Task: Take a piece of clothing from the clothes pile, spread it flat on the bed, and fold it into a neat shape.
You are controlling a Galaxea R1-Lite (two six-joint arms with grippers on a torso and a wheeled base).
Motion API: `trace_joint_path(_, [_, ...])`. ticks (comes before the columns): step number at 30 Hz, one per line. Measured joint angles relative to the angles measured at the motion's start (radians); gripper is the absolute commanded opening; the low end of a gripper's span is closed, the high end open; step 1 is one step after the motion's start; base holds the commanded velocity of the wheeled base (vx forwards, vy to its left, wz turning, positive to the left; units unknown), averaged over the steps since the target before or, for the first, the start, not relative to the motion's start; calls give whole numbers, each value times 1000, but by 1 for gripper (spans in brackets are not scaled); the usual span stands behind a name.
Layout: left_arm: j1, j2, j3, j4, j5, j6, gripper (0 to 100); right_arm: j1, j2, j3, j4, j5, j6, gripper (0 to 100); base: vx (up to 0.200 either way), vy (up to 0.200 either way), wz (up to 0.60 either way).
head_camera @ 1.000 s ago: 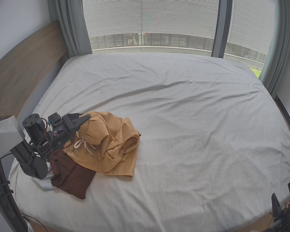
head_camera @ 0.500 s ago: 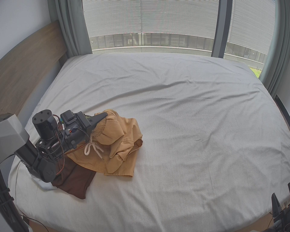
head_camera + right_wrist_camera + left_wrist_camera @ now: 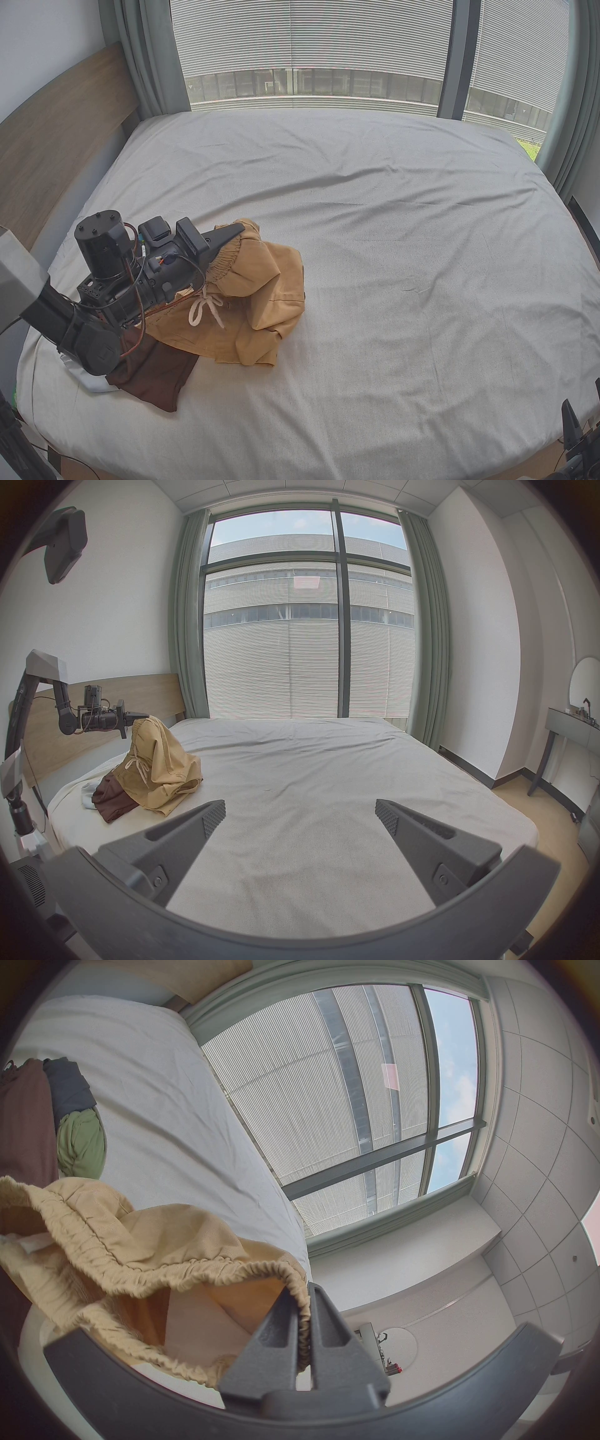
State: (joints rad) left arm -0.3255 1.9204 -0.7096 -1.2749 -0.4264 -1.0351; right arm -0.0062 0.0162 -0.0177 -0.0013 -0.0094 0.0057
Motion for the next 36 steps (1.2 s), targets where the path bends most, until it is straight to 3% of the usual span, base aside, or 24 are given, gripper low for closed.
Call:
trace_joint_path(14, [-87,-62,-116,257,38,0,0,0,0,0,0,0,0,100,0,0,0])
trace_joint_path(29, [-169,-73,-223,349,81,-3,0,1,0,0,0,0,0,100,0,0,0])
trace_joint_path(36, [-210,-78,-303,427,84,-107,0,2,0,0,0,0,0,100,0,0,0])
